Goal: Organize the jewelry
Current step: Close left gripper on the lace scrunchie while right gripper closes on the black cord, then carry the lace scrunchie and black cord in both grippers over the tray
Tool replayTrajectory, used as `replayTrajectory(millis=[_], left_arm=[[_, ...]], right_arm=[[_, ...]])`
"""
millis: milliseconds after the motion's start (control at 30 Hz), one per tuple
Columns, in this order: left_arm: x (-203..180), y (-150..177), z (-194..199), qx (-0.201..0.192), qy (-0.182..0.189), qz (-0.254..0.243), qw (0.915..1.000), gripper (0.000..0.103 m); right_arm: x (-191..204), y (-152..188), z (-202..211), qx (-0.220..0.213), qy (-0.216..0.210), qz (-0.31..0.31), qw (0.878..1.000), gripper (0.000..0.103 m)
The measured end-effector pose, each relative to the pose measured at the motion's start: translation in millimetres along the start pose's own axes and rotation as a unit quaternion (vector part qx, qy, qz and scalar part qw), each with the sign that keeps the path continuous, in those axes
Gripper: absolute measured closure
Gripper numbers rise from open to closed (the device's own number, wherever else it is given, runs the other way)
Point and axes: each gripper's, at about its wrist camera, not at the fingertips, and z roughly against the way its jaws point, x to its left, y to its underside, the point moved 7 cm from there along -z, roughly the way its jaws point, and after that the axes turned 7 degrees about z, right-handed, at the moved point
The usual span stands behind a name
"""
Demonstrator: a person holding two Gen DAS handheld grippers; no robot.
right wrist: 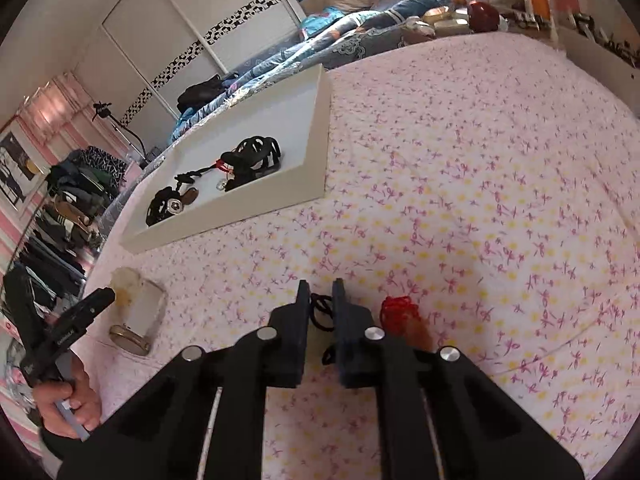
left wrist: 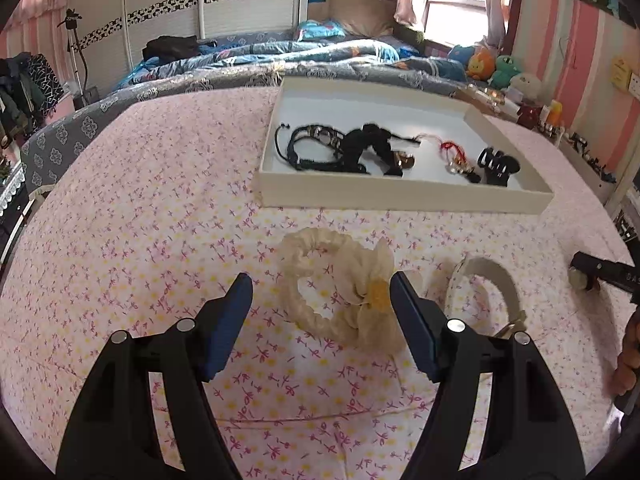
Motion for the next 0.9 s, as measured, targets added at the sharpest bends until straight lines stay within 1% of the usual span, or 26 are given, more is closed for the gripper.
replayTrajectory(millis=[67, 100, 133, 200, 233, 300, 400, 533, 633, 767, 900], left_arm=[[-1.5, 1.7, -4.7, 0.007, 0.01, 0.003, 0.9999, 0.032], [-1.9, 2.3, -6.3, 0.01, 0.013, 0.003, 0.9999, 0.037], [-3.8, 2.5, -7.8, 0.013, 0.022, 0.002, 0.9997, 0.039], [-7.1, 3.0, -9.7, 0.018, 0.046, 0.005, 0.9988, 0.051], [-8.6, 3.5, -10.3, 0.02, 0.053, 0.006, 0.9984, 0.054], [-14.3, 4.4, -9.4, 0.018, 0.07, -0.001, 0.9974, 0.073], [-21.9, 6.0, -5.2, 0.012, 0.074, -0.015, 0.9971, 0.083], [-22.0, 4.8, 0.5, 0.008, 0.077, -0.013, 0.9969, 0.085], [-18.8, -3.3, 13.1, -0.007, 0.078, -0.008, 0.9969, 0.085], [-17.4, -22.7, 42.8, -0.036, 0.084, -0.009, 0.9958, 0.085], [-19.8, -43.7, 74.1, -0.067, 0.082, -0.019, 0.9942, 0.085]], right_arm=[[2.3, -1.2, -1.9, 0.0, 0.007, 0.01, 1.0, 0.094], [3.2, -1.7, -2.5, -0.001, 0.014, 0.017, 1.0, 0.098], [2.7, -1.6, -4.3, 0.002, 0.026, 0.024, 0.999, 0.1], [5.1, -2.4, -4.1, 0.001, 0.035, 0.037, 0.999, 0.1], [6.5, -3.1, -4.1, 0.0, 0.04, 0.043, 0.998, 0.1], [7.7, -3.6, -2.9, -0.001, 0.046, 0.05, 0.998, 0.1], [8.5, -3.4, -1.6, -0.002, 0.05, 0.057, 0.997, 0.1], [15.1, -5.2, 5.6, -0.012, 0.049, 0.069, 0.996, 0.1], [26.0, -12.2, 16.4, -0.027, 0.039, 0.079, 0.996, 0.1], [38.5, -27.0, 32.7, -0.049, 0.028, 0.089, 0.994, 0.1], [52.0, -46.5, 51.7, -0.074, 0.005, 0.095, 0.993, 0.1]])
